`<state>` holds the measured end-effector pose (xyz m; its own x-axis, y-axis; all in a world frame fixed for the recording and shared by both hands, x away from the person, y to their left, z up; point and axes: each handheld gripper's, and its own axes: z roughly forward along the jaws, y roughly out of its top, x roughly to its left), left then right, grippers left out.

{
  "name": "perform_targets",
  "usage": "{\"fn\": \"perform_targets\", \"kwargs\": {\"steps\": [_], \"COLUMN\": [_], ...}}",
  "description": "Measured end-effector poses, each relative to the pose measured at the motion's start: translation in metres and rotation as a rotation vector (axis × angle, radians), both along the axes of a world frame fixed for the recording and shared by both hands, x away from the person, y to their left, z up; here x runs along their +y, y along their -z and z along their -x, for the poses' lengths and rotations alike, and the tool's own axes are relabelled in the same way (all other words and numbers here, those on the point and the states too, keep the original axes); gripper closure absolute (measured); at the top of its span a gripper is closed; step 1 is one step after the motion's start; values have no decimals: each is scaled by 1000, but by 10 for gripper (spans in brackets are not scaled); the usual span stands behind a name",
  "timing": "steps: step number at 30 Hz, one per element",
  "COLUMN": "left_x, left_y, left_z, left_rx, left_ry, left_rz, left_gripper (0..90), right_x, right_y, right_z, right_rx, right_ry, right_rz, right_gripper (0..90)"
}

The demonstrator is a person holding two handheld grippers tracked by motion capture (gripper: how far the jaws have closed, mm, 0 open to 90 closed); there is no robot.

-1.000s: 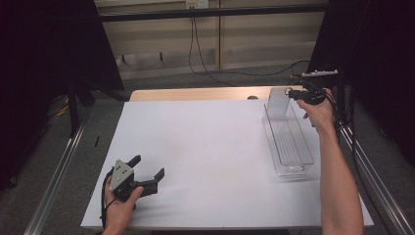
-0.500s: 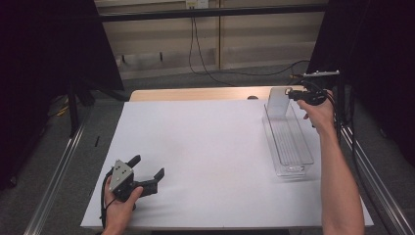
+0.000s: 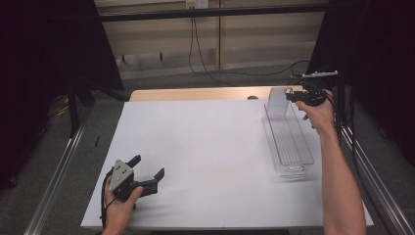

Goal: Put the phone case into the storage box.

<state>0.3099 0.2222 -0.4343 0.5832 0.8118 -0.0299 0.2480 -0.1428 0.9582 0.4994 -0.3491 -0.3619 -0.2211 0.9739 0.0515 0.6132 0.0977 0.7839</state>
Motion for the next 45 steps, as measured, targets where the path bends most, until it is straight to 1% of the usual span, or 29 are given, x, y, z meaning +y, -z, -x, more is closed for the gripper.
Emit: {"fn": "perform_targets", "kwargs": {"steps": [3,5,7,8,10,11,12,13,16,17,19,20,22,23,26,28,29,31,33,35,36,37,38,40,41,42,44,45], "left_x": [0,0,0,0,0,0,0,0,1,1,1,1,0,0,-1,-2,-1,-1,-1,0,1,1,2,3,3,4,4,5], "left_y": [0,0,0,0,0,0,0,0,0,0,-1,-1,-1,-1,-1,-1,-1,-1,-1,-1,-1,-1,-1,-1,-1,-1,-2,-2], "left_z": [1,1,0,0,0,0,1,1,1,2,2,1,1,1,1,0,1,1,1,2,3,3,3,4,4,5,6,6], "left_rx": [1,1,3,3,2,1,1,1,-2,-2,-6,-6,-4,-3,-1,-1,-3,-4,-3,-6,-7,-8,-8,-7,-7,-5,-7,-11], "left_ry": [-6,-7,-7,-6,-4,-2,-4,-5,-5,-6,-7,-7,-9,-8,-6,-5,-4,-4,-10,-11,-13,-16,-16,-20,-19,-19,-23,-19], "left_rz": [9,6,6,6,6,4,9,9,6,8,6,6,15,11,12,17,10,10,12,7,6,11,8,15,16,14,25,22], "left_gripper": [39,39,39,39,39,39,39,39,38,38,39,38,38,38,38,39,38,38,39,38,38,38,38,39,39,38,38,38], "right_x": [0,0,-1,-1,0,0,1,1,2,2,3,3,3,3,2,1,1,1,2,2,3,4,4,7,7,8,9,10], "right_y": [-2,-3,-3,-3,-2,-2,-1,-1,-1,0,0,1,2,2,2,2,2,1,1,1,1,2,2,1,1,1,2,3], "right_z": [1,2,3,3,4,4,5,5,6,7,8,8,10,10,12,13,14,15,19,21,23,25,25,27,27,28,32,33], "right_rx": [-8,-10,-10,-7,-6,-8,0,0,2,-10,-9,-8,-19,-19,-25,-32,-36,-42,-83,-100,-108,-127,-127,-142,-142,-154,-186,-187], "right_ry": [6,9,7,9,12,14,13,13,8,6,5,2,5,10,9,4,9,26,14,6,4,2,2,11,11,9,-14,-19], "right_rz": [-5,-1,-1,-2,0,-1,-3,-3,-11,-12,-23,-20,-24,-32,-44,-40,-38,-49,-58,-74,-73,-77,-77,-73,-73,-64,-59,-63], "right_gripper": [590,538,524,489,478,446,378,378,312,295,241,221,146,113,41,31,33,36,29,17,18,17,17,22,22,23,8,2]}}
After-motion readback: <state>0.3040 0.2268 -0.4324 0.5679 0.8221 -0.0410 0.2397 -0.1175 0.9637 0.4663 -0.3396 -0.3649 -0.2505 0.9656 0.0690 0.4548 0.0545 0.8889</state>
